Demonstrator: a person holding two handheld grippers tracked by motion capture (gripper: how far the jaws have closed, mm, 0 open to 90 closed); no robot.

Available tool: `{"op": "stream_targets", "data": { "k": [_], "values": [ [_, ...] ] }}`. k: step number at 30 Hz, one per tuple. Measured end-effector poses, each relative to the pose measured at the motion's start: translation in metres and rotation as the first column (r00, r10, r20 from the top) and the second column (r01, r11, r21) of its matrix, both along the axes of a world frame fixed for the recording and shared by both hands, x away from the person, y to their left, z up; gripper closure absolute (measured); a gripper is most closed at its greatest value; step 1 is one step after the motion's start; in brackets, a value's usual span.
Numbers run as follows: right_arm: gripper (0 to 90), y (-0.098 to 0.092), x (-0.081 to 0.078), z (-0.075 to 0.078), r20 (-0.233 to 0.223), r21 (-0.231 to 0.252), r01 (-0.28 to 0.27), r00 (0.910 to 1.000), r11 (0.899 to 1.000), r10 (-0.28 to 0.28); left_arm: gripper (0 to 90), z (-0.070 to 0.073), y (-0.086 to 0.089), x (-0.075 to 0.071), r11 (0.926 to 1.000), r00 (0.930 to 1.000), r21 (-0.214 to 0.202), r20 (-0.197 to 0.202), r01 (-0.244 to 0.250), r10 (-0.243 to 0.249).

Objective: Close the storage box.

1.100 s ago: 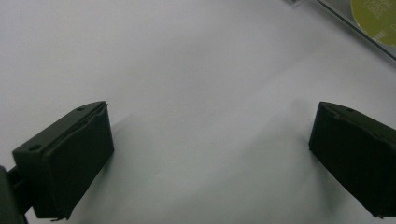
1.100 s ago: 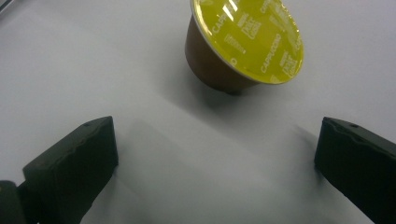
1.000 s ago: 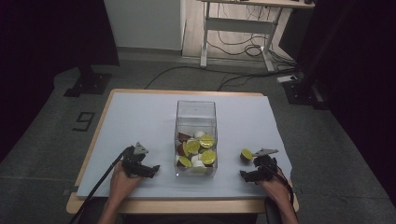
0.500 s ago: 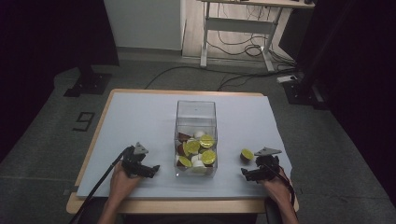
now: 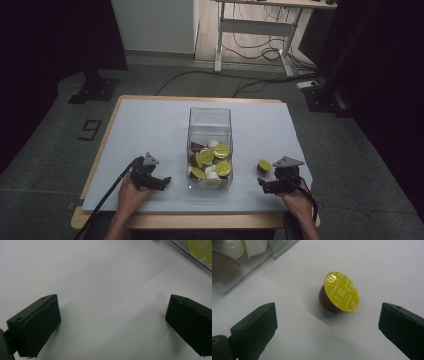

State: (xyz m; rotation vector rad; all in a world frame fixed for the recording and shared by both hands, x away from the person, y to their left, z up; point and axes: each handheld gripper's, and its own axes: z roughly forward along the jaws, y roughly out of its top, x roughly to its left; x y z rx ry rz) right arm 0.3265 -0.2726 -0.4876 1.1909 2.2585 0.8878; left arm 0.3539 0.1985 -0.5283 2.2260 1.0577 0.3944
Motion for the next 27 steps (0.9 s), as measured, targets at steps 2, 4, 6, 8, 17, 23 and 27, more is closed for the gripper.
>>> {"op": "stream_targets", "data": {
  "k": [2,4,6,8,17,23,27],
  "values": [
    [3.3,0.001,-0.001,0.003,-0.002,-0.006,-0.008,1.0000,1.000,0.008,0.0,0.000,0.000,0.000,1.0000,1.0000,0.000,0.000,0.000,0.000],
    [3.3,0.003,-0.003,0.005,0.002,-0.012,-0.010,0.9999,1.000,0.010,0.0,0.000,0.000,0.000,1.0000,1.0000,0.000,0.000,0.000,0.000],
    [3.3,0.005,-0.005,0.007,-0.008,-0.011,-0.028,0.9996,1.000,0.028,0.0,0.000,0.000,0.000,1.0000,1.0000,0.000,0.000,0.000,0.000],
    [3.2,0.007,-0.007,0.009,-0.008,-0.007,-0.040,0.9991,0.999,0.040,0.0,0.000,0.000,0.000,1.0000,1.0000,0.000,0.000,0.000,0.000],
    [3.4,0.020,-0.012,0.018,0.005,0.085,-0.116,0.9933,0.990,0.116,0.0,0.000,0.000,0.000,1.0000,1.0000,-0.001,0.000,0.000,0.000],
    [9.3,0.028,-0.011,0.019,0.017,0.117,-0.150,0.9887,0.982,0.149,0.0,0.000,0.000,0.000,1.0000,1.0000,-0.001,0.000,-0.001,0.001],
    [13.5,0.036,-0.012,0.020,0.022,0.131,-0.184,0.9829,0.974,0.183,0.0,0.000,0.000,0.000,1.0000,1.0000,0.000,-0.001,0.000,0.000]
  ]
}}
